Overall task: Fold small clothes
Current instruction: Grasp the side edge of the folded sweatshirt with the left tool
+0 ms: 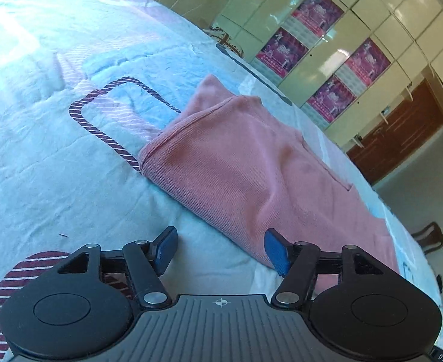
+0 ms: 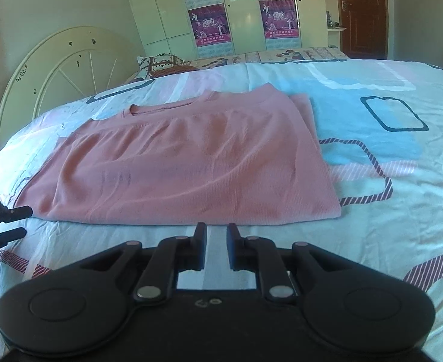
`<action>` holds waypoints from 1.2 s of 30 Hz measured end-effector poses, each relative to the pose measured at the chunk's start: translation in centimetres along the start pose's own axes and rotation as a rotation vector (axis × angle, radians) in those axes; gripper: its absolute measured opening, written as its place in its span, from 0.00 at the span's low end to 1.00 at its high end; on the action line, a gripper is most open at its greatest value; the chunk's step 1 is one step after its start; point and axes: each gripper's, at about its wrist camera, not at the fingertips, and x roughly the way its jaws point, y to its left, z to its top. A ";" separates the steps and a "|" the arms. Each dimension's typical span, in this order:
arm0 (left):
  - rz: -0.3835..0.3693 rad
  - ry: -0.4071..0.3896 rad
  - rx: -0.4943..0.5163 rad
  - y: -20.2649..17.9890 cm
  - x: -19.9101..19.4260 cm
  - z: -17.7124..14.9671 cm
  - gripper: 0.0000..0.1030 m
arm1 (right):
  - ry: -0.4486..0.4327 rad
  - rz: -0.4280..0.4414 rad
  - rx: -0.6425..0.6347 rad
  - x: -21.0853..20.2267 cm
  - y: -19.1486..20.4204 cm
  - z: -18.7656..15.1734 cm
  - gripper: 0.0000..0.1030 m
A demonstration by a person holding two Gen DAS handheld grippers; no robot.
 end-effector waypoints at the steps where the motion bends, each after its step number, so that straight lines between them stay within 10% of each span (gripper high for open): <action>1: -0.006 0.001 -0.007 0.0 0.4 0.3 0.61 | 0.000 0.004 0.001 0.2 0.3 0.2 0.16; 17: -0.090 -0.142 -0.242 1.4 6.2 3.8 0.61 | 0.004 0.101 0.014 8.6 6.4 7.5 0.01; 20: -0.084 -0.138 -0.209 0.9 7.7 4.9 0.54 | 0.026 0.104 0.003 10.3 7.6 7.8 0.01; 23: -0.045 -0.074 -0.166 0.6 9.1 6.2 0.11 | 0.048 0.099 -0.001 11.6 8.5 8.0 0.01; 36: -0.005 -0.092 -0.128 0.5 9.4 6.8 0.11 | 0.114 0.102 0.010 14.2 9.0 8.1 0.02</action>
